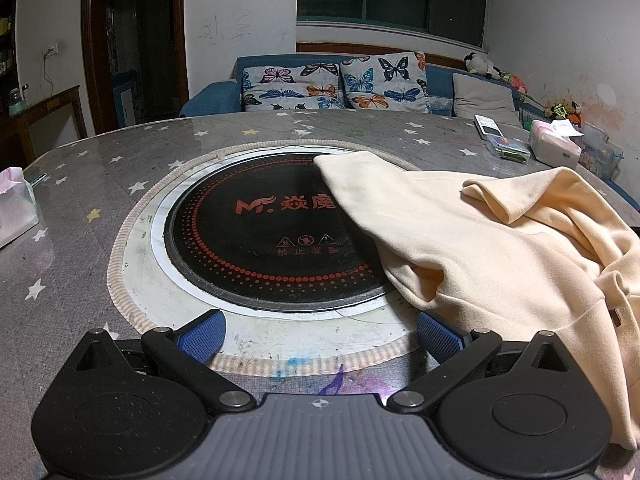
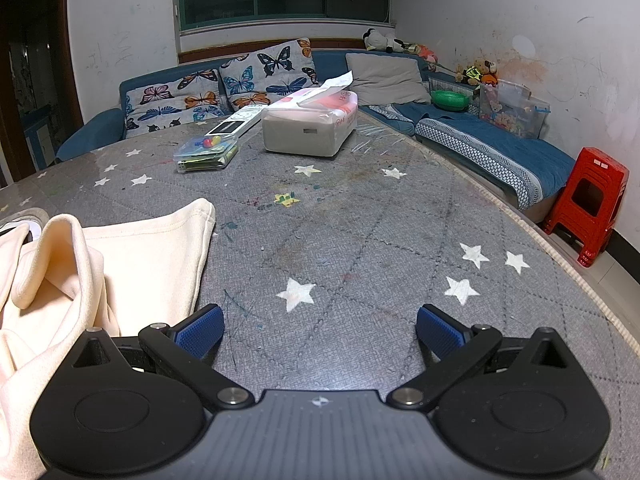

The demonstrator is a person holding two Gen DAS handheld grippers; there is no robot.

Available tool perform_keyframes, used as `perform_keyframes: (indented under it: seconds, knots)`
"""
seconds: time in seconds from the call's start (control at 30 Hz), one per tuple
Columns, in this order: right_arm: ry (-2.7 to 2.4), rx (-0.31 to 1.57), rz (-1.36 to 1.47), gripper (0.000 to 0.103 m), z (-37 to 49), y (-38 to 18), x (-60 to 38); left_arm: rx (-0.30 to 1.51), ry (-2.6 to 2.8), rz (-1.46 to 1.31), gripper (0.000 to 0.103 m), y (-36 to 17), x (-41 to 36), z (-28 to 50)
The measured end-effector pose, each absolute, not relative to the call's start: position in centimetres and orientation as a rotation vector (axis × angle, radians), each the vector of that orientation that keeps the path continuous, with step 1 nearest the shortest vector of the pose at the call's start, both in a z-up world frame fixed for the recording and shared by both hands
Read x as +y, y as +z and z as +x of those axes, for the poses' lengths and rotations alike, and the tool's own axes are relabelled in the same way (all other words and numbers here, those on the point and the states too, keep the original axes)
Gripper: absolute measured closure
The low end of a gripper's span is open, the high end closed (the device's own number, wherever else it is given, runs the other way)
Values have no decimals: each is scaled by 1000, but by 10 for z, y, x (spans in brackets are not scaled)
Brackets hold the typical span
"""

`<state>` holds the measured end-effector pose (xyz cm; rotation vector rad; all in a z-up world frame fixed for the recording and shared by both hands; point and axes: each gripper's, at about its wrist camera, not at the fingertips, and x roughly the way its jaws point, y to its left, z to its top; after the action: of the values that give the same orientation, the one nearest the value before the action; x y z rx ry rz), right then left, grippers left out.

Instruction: Fold clothes

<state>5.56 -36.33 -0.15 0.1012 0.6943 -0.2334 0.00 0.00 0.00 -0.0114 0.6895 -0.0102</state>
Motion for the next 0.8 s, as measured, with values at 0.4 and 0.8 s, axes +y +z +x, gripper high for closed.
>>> perform_keyframes:
  seconds: [0.4,0.8]
  knots:
    - [-236,702,100,0,57,-1,-361,690,-10,-12,0,0,0,0]
    - [-234,700,106,0,56,0,-363,690,-11,-11,0,0,1,-1]
